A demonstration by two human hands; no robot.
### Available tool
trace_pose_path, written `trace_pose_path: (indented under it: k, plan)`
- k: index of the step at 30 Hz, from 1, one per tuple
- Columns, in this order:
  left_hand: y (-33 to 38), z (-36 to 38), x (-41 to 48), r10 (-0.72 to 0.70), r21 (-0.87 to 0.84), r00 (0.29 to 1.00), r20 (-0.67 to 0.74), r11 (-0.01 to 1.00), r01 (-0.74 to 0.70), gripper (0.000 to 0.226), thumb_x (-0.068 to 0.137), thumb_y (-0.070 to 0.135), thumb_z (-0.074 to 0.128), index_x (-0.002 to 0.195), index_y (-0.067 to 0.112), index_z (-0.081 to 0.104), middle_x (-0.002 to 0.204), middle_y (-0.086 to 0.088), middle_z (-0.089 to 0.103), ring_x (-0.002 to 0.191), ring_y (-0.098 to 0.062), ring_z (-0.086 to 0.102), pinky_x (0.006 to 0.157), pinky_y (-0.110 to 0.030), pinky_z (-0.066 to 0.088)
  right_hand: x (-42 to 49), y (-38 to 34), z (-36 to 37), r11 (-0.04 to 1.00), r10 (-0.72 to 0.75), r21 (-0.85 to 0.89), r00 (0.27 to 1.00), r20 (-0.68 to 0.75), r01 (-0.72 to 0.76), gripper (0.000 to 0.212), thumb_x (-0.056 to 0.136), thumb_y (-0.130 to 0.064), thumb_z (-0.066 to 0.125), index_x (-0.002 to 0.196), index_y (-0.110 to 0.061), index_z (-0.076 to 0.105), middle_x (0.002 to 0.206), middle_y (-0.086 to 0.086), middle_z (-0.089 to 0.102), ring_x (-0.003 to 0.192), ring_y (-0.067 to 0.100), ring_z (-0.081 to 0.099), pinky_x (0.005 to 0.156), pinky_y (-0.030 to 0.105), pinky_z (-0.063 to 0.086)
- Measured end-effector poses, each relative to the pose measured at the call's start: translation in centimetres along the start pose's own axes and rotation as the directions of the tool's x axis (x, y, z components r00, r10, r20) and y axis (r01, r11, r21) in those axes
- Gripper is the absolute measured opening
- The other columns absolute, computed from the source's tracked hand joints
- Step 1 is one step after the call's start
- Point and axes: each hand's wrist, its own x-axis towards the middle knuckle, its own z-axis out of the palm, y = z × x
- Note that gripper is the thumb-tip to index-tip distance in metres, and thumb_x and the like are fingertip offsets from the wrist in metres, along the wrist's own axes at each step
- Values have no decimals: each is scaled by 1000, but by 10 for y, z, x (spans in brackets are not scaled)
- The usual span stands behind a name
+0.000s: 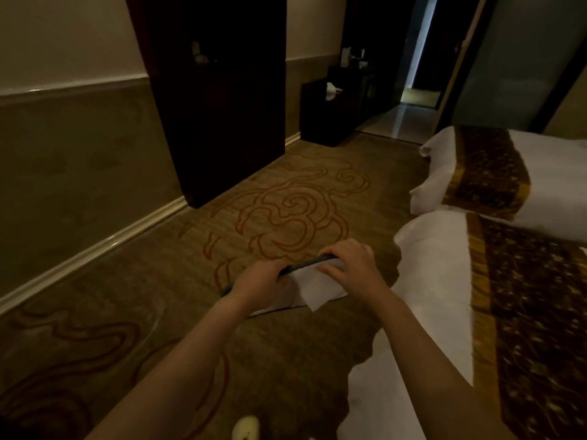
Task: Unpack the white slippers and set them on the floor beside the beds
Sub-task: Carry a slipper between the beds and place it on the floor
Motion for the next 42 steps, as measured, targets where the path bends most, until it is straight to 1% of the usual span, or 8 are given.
trace_pose_path:
  k: [6, 10, 14, 20, 26, 32, 35, 42]
  plan:
    - [-67, -1, 124, -132, -191, 990, -46, 974, 121, 33, 95, 22, 44, 124, 15, 58, 122, -9, 64, 107, -27, 59, 74, -24, 41, 109, 47, 48, 913, 406, 100, 907, -115, -396, 59, 86, -41, 55, 138, -21, 35, 144, 3, 39, 133, 25, 29, 108, 43, 28]
    - [-103, -16, 207, -290, -444, 957, 5, 857, 262, 37, 95, 25, 47, 128, 10, 54, 125, -9, 61, 111, -24, 57, 76, -22, 38, 185, 67, 77, 615, 652, 472, 744, 146, -632, 73, 86, -49, 53, 143, -16, 23, 149, 10, 33, 134, 27, 34, 109, 41, 31]
    - [-120, -25, 295, -302, -548, 950, 76, 784, 293, 33, 94, 22, 51, 120, 4, 57, 119, -13, 62, 102, -23, 57, 76, -25, 39, 256, 75, 105, 466, 688, 521, 663, 294, -715, 64, 88, -49, 50, 138, -13, 33, 142, 10, 43, 125, 25, 46, 100, 36, 41]
    - [-117, -8, 402, -261, -760, 928, 264, 536, 367, 38, 90, 21, 59, 124, 7, 51, 122, -14, 61, 105, -26, 60, 82, -34, 52, 337, 130, 112, 320, 793, 673, 577, 195, -667, 48, 86, -29, 61, 127, -11, 44, 118, 3, 55, 97, 15, 53, 83, 34, 53]
    - [-105, 15, 548, -202, -762, 888, 414, 457, 459, 18, 84, 22, 66, 96, 20, 52, 96, 0, 61, 82, -15, 61, 55, -24, 48, 426, 232, 120, 289, 837, 749, 537, 105, -596, 41, 86, -25, 60, 124, -14, 48, 109, 0, 57, 77, 1, 51, 56, 16, 41]
    - [-79, 7, 704, -161, -790, 884, 439, 400, 465, 36, 93, 27, 52, 126, 10, 51, 106, -5, 61, 89, -19, 59, 63, -27, 50, 534, 344, 100, 257, 852, 802, 519, 76, -540, 48, 85, -25, 63, 128, -10, 46, 126, 9, 56, 103, 21, 56, 80, 33, 52]
    - [-70, -4, 766, -157, -794, 882, 443, 389, 468, 34, 97, 22, 45, 129, 13, 48, 116, -10, 60, 89, -20, 60, 61, -26, 49, 582, 387, 93, 267, 834, 813, 547, 75, -517, 43, 85, -26, 63, 123, -11, 51, 122, 8, 58, 94, 15, 58, 68, 25, 50]
    - [-53, 7, 910, -117, -764, 843, 525, 371, 527, 21, 97, 18, 45, 105, 5, 60, 85, -9, 58, 73, -19, 55, 57, -27, 45, 664, 493, 92, 197, 863, 838, 495, 97, -508, 47, 83, -26, 65, 125, -12, 50, 122, 7, 59, 94, 16, 59, 65, 25, 49]
